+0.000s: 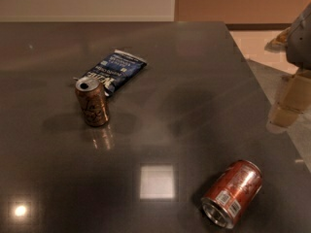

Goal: Move coke can near orange can

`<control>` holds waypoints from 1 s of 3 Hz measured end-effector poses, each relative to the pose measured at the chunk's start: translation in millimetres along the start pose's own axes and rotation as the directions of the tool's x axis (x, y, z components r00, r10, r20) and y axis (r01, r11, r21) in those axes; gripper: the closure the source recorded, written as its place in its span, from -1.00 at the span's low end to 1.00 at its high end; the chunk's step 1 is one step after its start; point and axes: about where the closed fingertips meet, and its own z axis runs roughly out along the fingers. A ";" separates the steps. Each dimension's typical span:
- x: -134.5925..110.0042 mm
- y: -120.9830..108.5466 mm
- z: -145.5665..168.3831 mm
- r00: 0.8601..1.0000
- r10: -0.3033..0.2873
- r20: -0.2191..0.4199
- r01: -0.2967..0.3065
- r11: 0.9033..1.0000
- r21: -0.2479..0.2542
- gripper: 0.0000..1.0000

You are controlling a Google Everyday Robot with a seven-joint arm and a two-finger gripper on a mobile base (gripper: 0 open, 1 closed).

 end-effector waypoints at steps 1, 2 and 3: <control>-9.6 18.3 4.2 0.989 -0.122 0.087 0.128 0.989 -0.067 -1.00; -16.3 43.5 8.3 0.948 -0.252 0.195 0.279 0.952 -0.124 -1.00; -17.9 66.4 13.6 0.888 -0.377 0.263 0.422 0.895 -0.143 -1.00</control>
Offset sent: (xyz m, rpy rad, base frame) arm -0.0662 0.0369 -0.0297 0.1953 0.1234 0.5678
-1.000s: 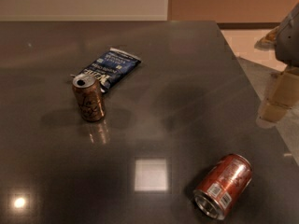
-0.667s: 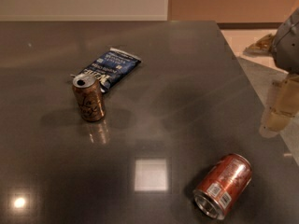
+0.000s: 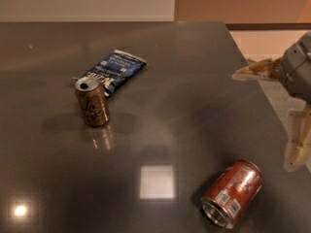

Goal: Move coke can near orange can

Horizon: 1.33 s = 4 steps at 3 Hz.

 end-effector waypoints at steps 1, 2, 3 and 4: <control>-3.7 21.8 17.1 0.988 -0.152 -0.005 0.151 0.988 -0.041 -1.00; -3.5 43.2 39.3 0.964 -0.264 -0.027 0.261 0.962 -0.080 -1.00; 0.4 60.5 62.2 0.936 -0.347 -0.054 0.338 0.933 -0.127 -1.00; 5.2 70.0 78.5 0.918 -0.392 -0.068 0.377 0.911 -0.168 -1.00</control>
Offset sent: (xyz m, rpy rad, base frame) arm -0.0679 0.0107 -0.0806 -0.1370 -0.0201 0.4177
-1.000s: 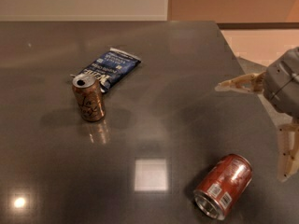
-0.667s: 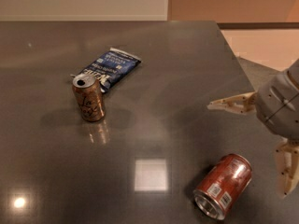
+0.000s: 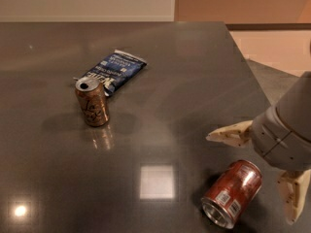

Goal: Move coke can near orange can

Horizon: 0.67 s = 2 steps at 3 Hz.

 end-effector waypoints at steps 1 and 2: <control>3.3 2.9 11.4 1.000 -0.023 -0.013 0.022 0.999 -0.028 -1.00; 7.6 3.3 18.6 0.999 -0.036 -0.020 0.034 0.998 -0.055 -0.63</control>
Offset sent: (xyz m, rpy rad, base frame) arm 0.0027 -0.0078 -0.0301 -0.0772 0.0501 0.0611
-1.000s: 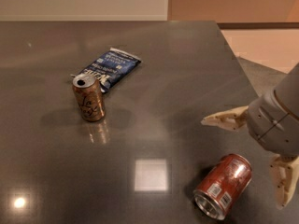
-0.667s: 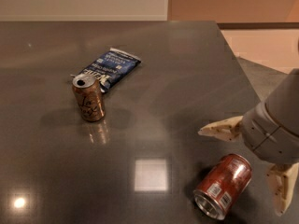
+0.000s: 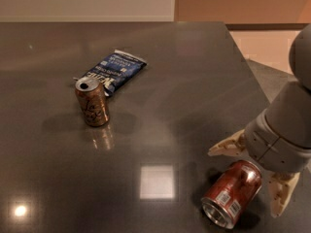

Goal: Move coke can near orange can

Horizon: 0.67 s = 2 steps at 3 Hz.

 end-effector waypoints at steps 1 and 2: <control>1.0 -1.3 3.2 1.000 -0.013 -0.008 0.013 1.000 -0.022 -0.16; 4.0 -10.9 1.2 1.000 0.008 -0.018 -0.009 0.999 -0.043 0.28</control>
Offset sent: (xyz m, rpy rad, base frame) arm 0.0219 0.0072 0.0018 -0.0716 0.0568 -0.0425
